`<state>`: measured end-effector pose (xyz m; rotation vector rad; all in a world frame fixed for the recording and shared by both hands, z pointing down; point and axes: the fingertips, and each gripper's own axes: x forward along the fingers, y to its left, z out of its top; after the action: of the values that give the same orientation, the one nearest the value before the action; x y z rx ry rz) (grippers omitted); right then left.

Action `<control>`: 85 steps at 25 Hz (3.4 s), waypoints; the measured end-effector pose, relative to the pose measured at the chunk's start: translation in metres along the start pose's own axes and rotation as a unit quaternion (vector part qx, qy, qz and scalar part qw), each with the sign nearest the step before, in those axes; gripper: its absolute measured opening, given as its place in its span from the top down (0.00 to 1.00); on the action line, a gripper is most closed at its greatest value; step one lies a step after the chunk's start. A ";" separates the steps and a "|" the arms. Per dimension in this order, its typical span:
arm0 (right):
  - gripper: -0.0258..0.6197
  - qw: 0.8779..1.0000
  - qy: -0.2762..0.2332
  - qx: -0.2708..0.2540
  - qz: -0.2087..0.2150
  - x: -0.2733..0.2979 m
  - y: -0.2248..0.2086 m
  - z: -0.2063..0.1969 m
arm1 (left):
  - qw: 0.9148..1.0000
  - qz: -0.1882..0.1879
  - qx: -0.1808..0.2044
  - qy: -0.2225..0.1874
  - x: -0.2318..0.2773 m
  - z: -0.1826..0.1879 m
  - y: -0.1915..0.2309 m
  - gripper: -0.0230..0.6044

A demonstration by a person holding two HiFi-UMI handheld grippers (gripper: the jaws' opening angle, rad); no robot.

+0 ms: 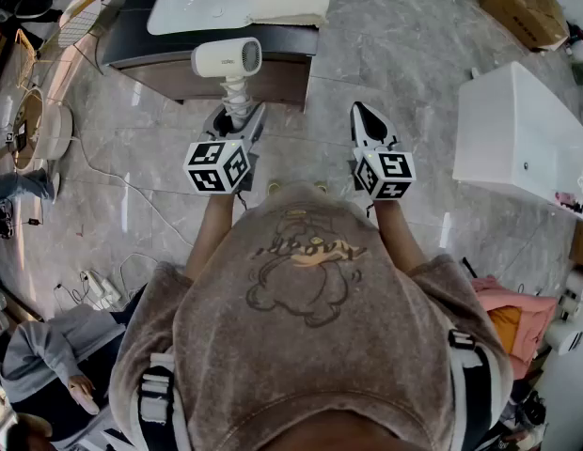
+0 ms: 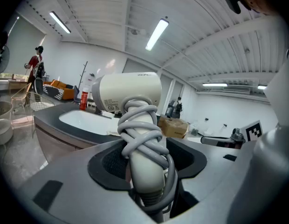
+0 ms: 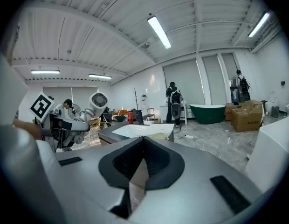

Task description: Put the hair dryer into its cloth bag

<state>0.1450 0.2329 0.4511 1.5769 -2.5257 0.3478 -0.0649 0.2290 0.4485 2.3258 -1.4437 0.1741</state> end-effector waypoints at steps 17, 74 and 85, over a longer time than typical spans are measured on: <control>0.96 1.000 0.010 0.008 -0.027 0.038 0.045 -0.016 | 0.999 -0.034 0.023 0.032 -0.008 -0.007 0.060 0.55; 0.96 0.989 0.053 -0.021 0.134 0.373 -0.126 0.091 | 0.997 0.046 -0.050 0.024 0.287 0.142 0.177 0.55; 0.96 0.993 0.049 -0.015 0.105 0.387 -0.112 0.092 | 0.998 0.013 -0.044 0.034 0.295 0.143 0.197 0.55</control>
<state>0.0758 -0.1744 0.4693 1.2546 -2.6116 0.3985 -0.1172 -0.1501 0.4605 2.2107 -1.4199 0.1925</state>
